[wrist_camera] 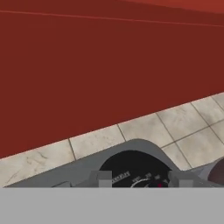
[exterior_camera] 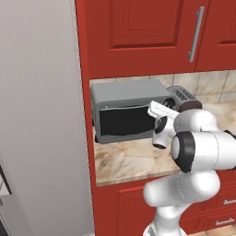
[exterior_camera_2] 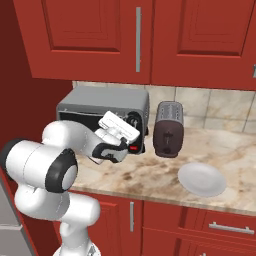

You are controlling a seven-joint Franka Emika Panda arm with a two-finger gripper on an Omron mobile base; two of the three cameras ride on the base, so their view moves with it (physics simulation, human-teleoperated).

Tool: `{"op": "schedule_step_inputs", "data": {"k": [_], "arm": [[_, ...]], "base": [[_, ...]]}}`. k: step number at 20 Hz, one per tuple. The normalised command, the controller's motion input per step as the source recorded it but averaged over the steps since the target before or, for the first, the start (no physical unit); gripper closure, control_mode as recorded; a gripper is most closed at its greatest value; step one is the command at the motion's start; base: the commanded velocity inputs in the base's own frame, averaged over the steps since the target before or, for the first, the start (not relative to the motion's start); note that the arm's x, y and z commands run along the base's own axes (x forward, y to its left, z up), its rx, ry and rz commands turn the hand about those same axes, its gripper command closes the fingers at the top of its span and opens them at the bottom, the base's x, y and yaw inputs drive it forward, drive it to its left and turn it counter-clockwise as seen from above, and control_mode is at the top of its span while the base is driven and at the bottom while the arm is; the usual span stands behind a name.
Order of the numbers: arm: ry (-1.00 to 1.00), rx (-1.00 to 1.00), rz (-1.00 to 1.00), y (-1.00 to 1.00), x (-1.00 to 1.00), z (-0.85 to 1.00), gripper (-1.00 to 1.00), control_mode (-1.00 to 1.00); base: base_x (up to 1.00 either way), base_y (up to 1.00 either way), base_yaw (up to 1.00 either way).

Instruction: Pull the toaster oven rack outwards. Pick up the baguette from the plate and place it on the toaster oven rack. Close the toaster oven door fully and set the temperature to the lowest setting.

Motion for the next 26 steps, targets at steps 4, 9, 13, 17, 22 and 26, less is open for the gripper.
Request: {"op": "schedule_step_inputs", "data": {"k": [4,9,13,17,22,26], "arm": [[0.0,-0.56,0.33,-0.56,0.0,-0.15,1.0,-1.0],[0.0,-0.56,0.53,-0.77,0.0,-0.14,1.0,-1.0],[0.17,-0.35,0.49,-0.81,0.0,0.01,1.0,-1.0],[0.51,-0.12,0.41,-0.7,0.0,0.03,1.0,-1.0],[0.4,-0.19,0.43,-0.77,-0.09,0.02,1.0,-1.0],[0.28,-0.28,0.45,-0.84,-0.42,0.0,1.0,-1.0]], "base": [[0.0,0.0,0.0],[0.0,0.0,0.0],[0.0,0.0,0.0],[0.0,0.0,0.0],[0.0,0.0,0.0],[0.0,0.0,0.0]]}}
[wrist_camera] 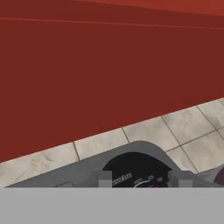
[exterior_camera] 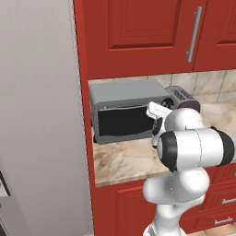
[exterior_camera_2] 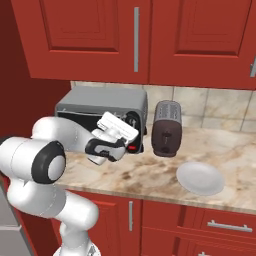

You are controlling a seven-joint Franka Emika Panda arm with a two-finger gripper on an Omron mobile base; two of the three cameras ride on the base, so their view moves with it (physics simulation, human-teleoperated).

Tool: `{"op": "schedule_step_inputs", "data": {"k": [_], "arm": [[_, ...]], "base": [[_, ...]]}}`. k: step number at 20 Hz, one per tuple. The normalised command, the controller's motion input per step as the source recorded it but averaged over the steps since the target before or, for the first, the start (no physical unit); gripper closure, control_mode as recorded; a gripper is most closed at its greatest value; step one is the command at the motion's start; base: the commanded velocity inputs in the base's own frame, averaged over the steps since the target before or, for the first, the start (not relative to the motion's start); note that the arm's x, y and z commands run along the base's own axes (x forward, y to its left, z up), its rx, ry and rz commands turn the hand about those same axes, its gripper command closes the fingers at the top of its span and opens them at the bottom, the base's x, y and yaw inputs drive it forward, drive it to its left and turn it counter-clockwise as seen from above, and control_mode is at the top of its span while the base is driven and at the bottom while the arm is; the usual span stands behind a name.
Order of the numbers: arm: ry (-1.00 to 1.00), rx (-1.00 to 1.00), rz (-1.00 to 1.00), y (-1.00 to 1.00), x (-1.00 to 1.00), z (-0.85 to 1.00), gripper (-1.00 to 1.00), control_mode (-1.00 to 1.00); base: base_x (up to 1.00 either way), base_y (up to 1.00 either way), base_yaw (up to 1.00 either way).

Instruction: Pull the toaster oven rack outwards. Pick up the baguette from the plate and place it on the toaster oven rack. Close the toaster oven door fully and set the temperature to the lowest setting.

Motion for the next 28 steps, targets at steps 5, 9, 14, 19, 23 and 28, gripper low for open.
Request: {"op": "schedule_step_inputs", "data": {"k": [5,9,14,19,23,28], "arm": [[0.34,-0.3,0.38,-0.69,-0.43,0.14,1.0,-1.0],[0.72,-0.18,0.27,-0.8,-0.01,0.01,1.0,-1.0],[0.54,-0.01,0.29,-0.73,-0.25,-0.01,1.0,-1.0],[0.48,0.07,0.3,-0.68,-0.25,-0.04,1.0,-1.0],[0.34,0.06,0.27,-0.51,-0.04,-0.35,1.0,-1.0],[0.3,-0.01,0.3,-0.17,-0.19,-0.06,1.0,-1.0]], "base": [[0.0,0.0,0.0],[0.0,0.0,0.0],[0.0,0.0,0.0],[0.0,0.0,0.0],[0.0,0.0,0.0],[0.0,0.0,0.0]]}}
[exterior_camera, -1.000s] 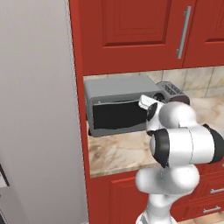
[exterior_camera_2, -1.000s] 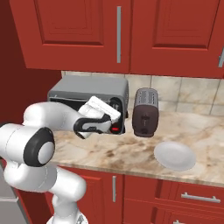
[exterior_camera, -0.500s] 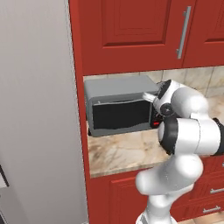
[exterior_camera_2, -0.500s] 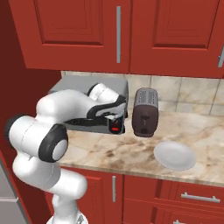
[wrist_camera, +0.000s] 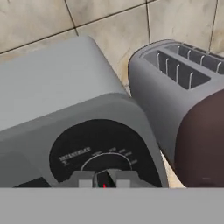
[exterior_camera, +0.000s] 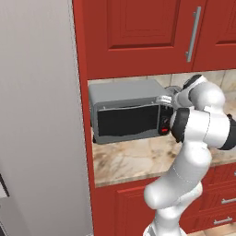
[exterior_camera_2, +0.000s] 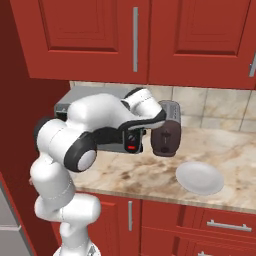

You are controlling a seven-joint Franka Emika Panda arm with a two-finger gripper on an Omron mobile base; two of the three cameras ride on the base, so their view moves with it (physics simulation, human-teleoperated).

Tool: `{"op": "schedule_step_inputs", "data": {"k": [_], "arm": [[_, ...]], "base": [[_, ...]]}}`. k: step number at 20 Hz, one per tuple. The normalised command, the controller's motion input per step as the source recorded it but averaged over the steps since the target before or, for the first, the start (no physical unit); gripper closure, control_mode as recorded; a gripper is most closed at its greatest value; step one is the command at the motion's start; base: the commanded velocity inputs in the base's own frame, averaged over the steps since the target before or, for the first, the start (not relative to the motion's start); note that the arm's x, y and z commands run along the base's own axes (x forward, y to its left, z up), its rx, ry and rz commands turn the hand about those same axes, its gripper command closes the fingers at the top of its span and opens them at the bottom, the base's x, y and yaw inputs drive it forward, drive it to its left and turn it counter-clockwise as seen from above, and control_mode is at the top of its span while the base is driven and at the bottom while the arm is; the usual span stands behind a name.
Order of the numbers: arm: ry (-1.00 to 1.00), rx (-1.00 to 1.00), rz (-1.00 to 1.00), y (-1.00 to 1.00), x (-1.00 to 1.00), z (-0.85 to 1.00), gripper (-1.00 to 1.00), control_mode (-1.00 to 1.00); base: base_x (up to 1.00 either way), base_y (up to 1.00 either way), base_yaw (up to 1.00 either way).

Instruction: Pull the toaster oven rack outwards. Pick up the baguette from the plate and place it on the toaster oven rack. Close the toaster oven door fully and set the temperature to the lowest setting.

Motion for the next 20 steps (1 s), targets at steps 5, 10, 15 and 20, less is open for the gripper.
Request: {"op": "schedule_step_inputs", "data": {"k": [5,10,15,20], "arm": [[0.22,-0.19,0.51,0.0,-0.9,0.0,1.0,-1.0],[0.22,-0.25,0.49,0.0,-0.95,0.0,1.0,-1.0],[0.14,-0.04,0.38,-0.58,0.01,-0.5,1.0,-1.0],[0.13,-0.17,0.44,-0.61,0.26,0.11,1.0,-1.0]], "base": [[0.0,0.0,0.0],[0.0,0.0,0.0],[0.0,0.0,0.0],[0.0,0.0,0.0]]}}
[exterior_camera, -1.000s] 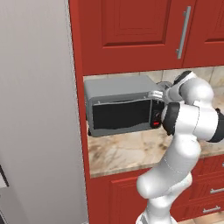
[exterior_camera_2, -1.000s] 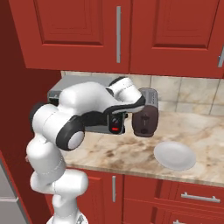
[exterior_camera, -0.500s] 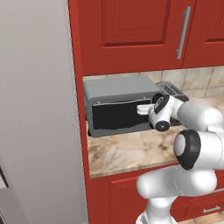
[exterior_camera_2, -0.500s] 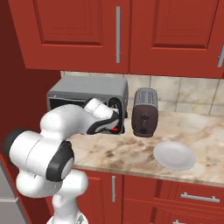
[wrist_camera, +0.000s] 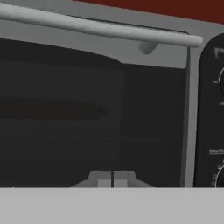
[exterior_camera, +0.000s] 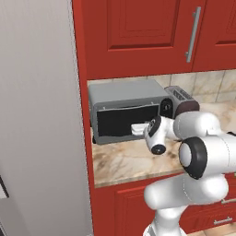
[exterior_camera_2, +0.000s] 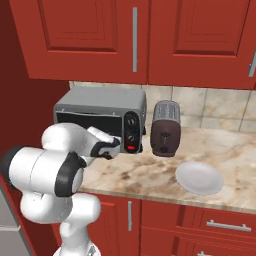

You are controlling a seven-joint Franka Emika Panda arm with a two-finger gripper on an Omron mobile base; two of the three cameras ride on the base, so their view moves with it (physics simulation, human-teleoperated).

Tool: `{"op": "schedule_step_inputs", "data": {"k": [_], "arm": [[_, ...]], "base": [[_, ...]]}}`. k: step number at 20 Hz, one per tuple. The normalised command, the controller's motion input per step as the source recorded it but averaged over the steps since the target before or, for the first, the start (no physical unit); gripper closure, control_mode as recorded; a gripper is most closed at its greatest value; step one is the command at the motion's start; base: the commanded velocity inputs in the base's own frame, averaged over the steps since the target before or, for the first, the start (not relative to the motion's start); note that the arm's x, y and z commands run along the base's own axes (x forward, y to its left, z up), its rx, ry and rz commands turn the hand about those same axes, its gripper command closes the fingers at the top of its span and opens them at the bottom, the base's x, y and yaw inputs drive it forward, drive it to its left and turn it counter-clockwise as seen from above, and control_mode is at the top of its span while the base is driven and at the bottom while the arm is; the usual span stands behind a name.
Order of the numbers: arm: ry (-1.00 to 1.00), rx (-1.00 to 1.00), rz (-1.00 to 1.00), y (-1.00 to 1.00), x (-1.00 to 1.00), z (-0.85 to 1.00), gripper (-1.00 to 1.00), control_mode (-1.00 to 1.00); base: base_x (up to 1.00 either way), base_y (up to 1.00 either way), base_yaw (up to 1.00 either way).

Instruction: Pull the toaster oven rack outwards. Pick up the baguette from the plate and place it on the toaster oven rack. Close the toaster oven door fully and set the temperature to the lowest setting.

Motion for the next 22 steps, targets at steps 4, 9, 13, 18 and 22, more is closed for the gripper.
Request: {"op": "schedule_step_inputs", "data": {"k": [4,9,13,18,22], "arm": [[0.06,-0.27,0.36,-0.72,-0.19,0.96,1.0,-1.0],[0.19,-0.07,0.24,-0.75,-0.71,0.48,1.0,-1.0],[0.14,-0.01,0.16,-0.65,-1.0,0.01,1.0,-1.0],[0.12,-0.15,0.15,-0.42,-0.52,0.06,1.0,-1.0],[0.0,-0.21,0.04,-0.33,0.09,0.32,1.0,-1.0]], "base": [[0.0,0.0,0.0],[0.0,0.0,0.0],[0.0,0.0,0.0],[0.0,0.0,0.0],[0.0,0.0,0.0]]}}
